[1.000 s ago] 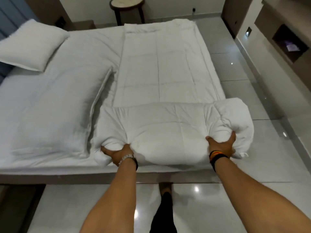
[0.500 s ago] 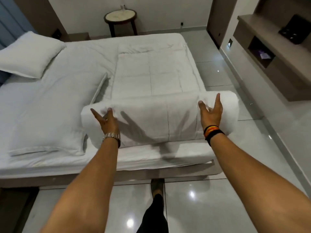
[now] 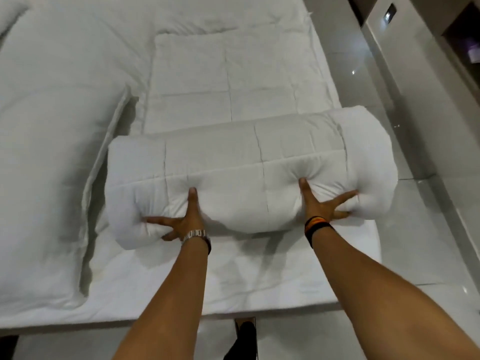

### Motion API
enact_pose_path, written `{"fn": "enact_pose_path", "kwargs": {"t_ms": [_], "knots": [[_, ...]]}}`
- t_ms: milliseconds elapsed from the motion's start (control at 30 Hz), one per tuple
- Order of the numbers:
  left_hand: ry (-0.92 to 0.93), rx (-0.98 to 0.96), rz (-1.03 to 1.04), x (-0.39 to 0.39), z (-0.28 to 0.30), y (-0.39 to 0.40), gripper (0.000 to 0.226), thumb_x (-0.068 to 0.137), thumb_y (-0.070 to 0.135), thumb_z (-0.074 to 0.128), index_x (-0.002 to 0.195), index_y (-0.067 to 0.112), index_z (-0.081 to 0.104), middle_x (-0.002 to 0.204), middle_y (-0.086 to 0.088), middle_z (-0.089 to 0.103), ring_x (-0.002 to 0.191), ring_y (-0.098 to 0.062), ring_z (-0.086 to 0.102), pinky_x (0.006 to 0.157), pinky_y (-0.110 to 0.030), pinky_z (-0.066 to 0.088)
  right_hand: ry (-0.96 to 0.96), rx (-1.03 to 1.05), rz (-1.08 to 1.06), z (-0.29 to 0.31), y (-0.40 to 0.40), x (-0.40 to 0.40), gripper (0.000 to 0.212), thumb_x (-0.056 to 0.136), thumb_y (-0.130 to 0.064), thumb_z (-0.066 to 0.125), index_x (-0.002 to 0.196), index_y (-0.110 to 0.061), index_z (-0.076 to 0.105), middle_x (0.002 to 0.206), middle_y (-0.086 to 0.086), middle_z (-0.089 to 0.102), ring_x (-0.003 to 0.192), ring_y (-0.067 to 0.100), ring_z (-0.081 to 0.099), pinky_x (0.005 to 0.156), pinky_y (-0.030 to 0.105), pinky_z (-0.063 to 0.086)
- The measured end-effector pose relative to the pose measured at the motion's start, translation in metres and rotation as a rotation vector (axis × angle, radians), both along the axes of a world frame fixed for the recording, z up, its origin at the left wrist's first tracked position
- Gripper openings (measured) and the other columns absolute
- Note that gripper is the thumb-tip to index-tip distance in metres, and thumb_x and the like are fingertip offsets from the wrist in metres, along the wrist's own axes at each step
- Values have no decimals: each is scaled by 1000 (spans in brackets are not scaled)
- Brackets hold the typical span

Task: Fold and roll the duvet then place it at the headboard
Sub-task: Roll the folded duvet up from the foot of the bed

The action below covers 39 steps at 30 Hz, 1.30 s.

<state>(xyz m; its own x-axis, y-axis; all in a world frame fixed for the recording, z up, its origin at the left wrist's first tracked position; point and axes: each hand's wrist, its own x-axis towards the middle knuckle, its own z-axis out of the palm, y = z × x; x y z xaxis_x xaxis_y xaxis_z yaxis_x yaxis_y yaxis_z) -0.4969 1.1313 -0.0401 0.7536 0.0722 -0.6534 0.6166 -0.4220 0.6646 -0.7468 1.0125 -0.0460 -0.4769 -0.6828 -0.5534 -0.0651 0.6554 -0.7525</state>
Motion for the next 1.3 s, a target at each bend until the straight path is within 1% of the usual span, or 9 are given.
{"fn": "enact_pose_path", "kwargs": {"t_ms": [167,333,733,800,900,967,1067,1200,1300], "knots": [[21,70,15,9,-21,-18,157,50,56,98,150,61,-23,158,-25,23,125,-45,56,99,-60,45,33,18,-119,-17,-24,16,148,50,-48,100,154,-64,-4,165,21,1,142,44,39,107,60,40],[-47,5,15,6,-17,-5,137,73,22,91,158,55,-11,147,-24,49,120,-38,62,101,-47,48,0,4,-99,-11,-8,8,132,65,-29,98,157,-60,8,167,24,-2,142,47,39,108,58,39],[-14,-42,-13,-92,56,167,120,88,13,76,153,63,-12,163,-16,26,135,-36,49,106,-55,42,-67,93,-26,57,174,-90,125,75,-21,91,157,-60,6,167,30,2,141,48,40,109,58,39],[14,-78,34,-117,63,221,109,92,18,73,159,53,-5,166,-12,24,141,-32,43,113,-51,36,-61,116,-40,67,229,-117,126,75,-19,91,158,-58,5,167,27,1,139,50,41,109,62,40],[-18,-158,113,-132,79,272,93,96,43,67,166,15,12,170,-10,19,152,-30,29,121,-31,15,-83,159,-95,92,278,-136,124,78,-22,89,159,-53,0,169,20,-4,142,46,38,114,57,34],[40,-214,116,-137,113,279,102,92,54,68,166,28,3,169,-9,17,148,-32,34,121,-40,27,-125,161,-155,116,282,-139,122,80,-30,87,162,-46,-4,170,16,-4,148,42,31,119,53,28],[-109,-235,-145,-131,160,256,114,90,28,75,159,50,-13,168,-21,19,143,-42,41,114,-58,38,-166,22,13,159,244,-128,116,82,-37,85,164,-41,3,171,18,4,151,43,27,122,55,27],[-316,-624,-284,-82,200,195,87,98,18,65,165,40,13,120,-5,68,91,-30,67,74,-37,59,-474,-382,231,206,172,-104,95,91,-16,77,164,-35,19,164,8,34,142,30,47,112,50,47],[-398,-497,-219,-65,174,168,71,102,29,59,163,34,24,137,-5,62,121,-33,63,97,-37,53,-147,-460,274,180,147,-97,86,95,-21,73,165,-26,24,168,9,27,152,26,33,123,37,31]]}}
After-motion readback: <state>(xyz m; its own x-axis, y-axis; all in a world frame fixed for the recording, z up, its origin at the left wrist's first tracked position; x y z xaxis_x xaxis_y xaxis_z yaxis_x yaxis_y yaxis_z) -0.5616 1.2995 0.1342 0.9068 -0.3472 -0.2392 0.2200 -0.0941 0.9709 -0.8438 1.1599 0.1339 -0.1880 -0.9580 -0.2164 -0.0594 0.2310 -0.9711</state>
